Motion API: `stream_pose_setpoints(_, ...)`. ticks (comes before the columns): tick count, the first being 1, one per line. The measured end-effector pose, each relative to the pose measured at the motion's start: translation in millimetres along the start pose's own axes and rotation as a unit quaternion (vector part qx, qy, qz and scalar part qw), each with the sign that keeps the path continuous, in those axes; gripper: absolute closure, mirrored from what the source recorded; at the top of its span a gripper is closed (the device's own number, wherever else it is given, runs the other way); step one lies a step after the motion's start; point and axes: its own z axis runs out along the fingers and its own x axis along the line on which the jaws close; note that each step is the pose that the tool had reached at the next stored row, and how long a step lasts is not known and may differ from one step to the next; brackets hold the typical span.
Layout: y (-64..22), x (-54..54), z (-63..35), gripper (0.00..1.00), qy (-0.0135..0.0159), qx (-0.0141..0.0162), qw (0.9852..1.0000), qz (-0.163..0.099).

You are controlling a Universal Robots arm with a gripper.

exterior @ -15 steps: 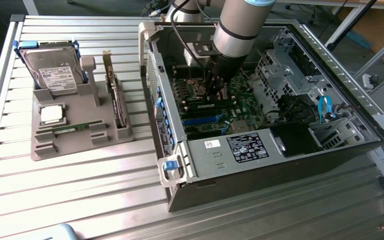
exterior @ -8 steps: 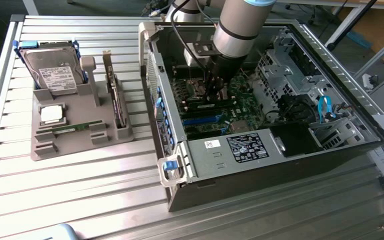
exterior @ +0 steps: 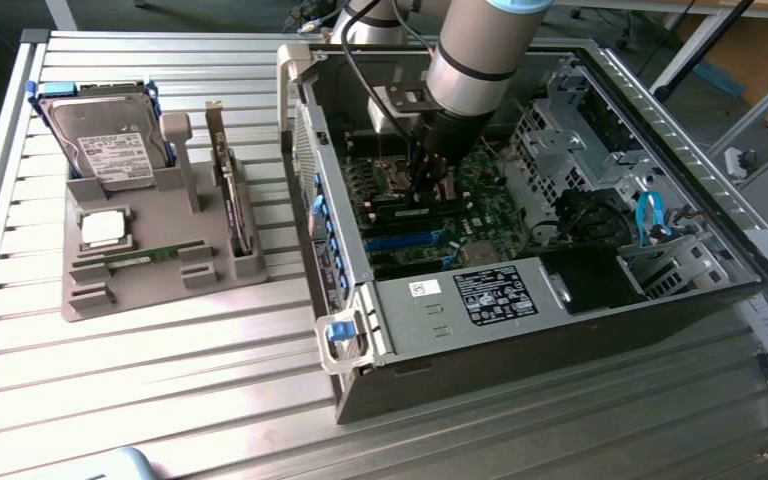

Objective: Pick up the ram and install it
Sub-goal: 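Press down the ram until it locks into place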

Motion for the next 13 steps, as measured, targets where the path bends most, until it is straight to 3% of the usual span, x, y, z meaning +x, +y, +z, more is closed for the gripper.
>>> stream_pose_setpoints(8, 0.0, 0.6, 0.4, 0.9, 0.0, 0.0, 1.0, 0.0)
stream_pose_setpoints(13, 0.0, 0.3, -7.2, 0.9, 0.0, 0.0001, 1.0, 0.0)
